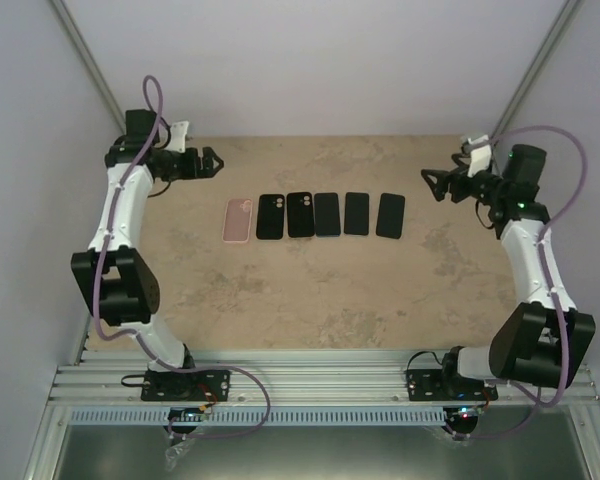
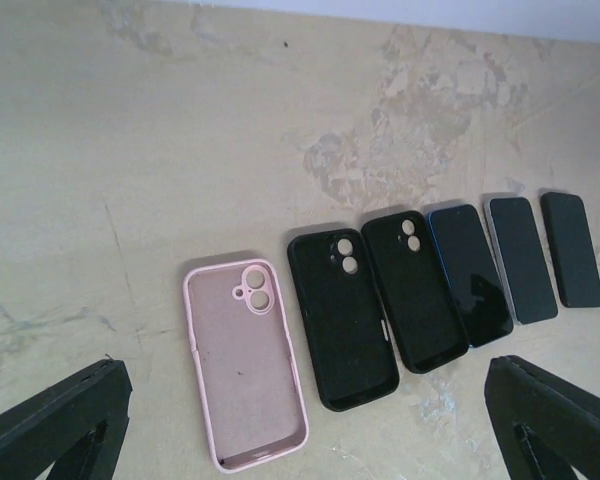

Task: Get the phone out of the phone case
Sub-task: Reset both arms

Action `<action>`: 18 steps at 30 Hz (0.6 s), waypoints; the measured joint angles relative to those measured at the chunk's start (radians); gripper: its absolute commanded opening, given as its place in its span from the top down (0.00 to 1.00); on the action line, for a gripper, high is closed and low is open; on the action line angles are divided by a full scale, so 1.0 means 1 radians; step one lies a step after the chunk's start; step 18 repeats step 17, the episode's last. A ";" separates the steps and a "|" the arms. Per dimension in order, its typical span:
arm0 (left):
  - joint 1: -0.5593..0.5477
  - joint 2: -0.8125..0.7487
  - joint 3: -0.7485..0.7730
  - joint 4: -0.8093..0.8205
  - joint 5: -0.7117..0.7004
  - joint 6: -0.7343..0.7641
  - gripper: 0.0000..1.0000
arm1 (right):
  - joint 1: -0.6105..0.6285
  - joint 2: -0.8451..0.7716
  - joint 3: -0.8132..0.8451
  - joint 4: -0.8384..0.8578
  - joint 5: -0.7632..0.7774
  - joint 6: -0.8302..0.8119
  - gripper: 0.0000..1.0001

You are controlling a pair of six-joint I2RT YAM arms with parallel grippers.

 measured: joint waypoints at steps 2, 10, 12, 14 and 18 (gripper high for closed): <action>0.000 -0.032 0.000 -0.003 -0.012 0.000 0.01 | -0.039 -0.009 0.000 -0.001 -0.022 0.010 0.02; 0.024 -0.165 -0.141 0.046 -0.050 -0.013 0.01 | -0.224 -0.018 -0.045 -0.003 -0.124 0.048 0.02; 0.040 -0.183 -0.197 0.064 -0.051 -0.029 0.01 | -0.241 -0.026 -0.068 -0.004 -0.132 0.047 0.02; 0.056 -0.188 -0.237 0.077 -0.051 -0.043 0.01 | -0.251 -0.033 -0.090 -0.015 -0.141 0.046 0.02; 0.073 -0.188 -0.272 0.096 -0.057 -0.060 0.01 | -0.253 -0.035 -0.100 -0.025 -0.148 0.044 0.02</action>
